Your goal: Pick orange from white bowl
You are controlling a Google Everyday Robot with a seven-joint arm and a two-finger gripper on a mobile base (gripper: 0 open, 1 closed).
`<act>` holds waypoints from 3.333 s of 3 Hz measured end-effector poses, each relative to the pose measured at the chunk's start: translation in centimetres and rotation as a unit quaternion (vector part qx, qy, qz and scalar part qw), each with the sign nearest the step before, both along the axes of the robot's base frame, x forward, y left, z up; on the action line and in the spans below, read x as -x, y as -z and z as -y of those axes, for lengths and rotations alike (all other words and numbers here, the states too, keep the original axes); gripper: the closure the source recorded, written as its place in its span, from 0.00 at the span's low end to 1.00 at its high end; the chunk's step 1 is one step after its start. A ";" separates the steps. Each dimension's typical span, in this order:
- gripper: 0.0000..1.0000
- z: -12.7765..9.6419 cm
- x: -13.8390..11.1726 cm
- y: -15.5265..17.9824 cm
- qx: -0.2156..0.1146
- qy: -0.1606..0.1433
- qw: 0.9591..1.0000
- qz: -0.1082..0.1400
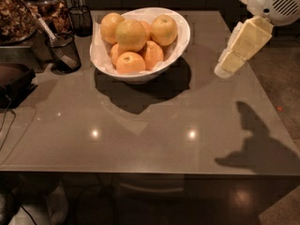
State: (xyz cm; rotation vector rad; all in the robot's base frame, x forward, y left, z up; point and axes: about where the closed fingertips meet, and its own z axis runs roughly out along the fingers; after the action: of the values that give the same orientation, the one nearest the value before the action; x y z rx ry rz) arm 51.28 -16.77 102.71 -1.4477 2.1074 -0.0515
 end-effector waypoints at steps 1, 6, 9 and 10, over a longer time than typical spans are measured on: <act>0.00 -0.8 -0.7 0.2 -0.008 -0.003 1.000 0.019; 0.00 -13.2 -13.0 3.7 -0.076 -0.090 0.991 0.068; 0.00 -14.0 -27.2 7.5 -0.056 -0.127 0.981 0.137; 0.00 -14.5 -27.8 7.3 -0.058 -0.132 0.979 0.143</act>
Offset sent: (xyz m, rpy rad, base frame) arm 0.0906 0.0701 -0.0106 0.1880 -0.1751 0.0727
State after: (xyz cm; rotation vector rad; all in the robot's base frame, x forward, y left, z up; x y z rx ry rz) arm 79.09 -2.32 95.42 -1.5373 1.6501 -0.0306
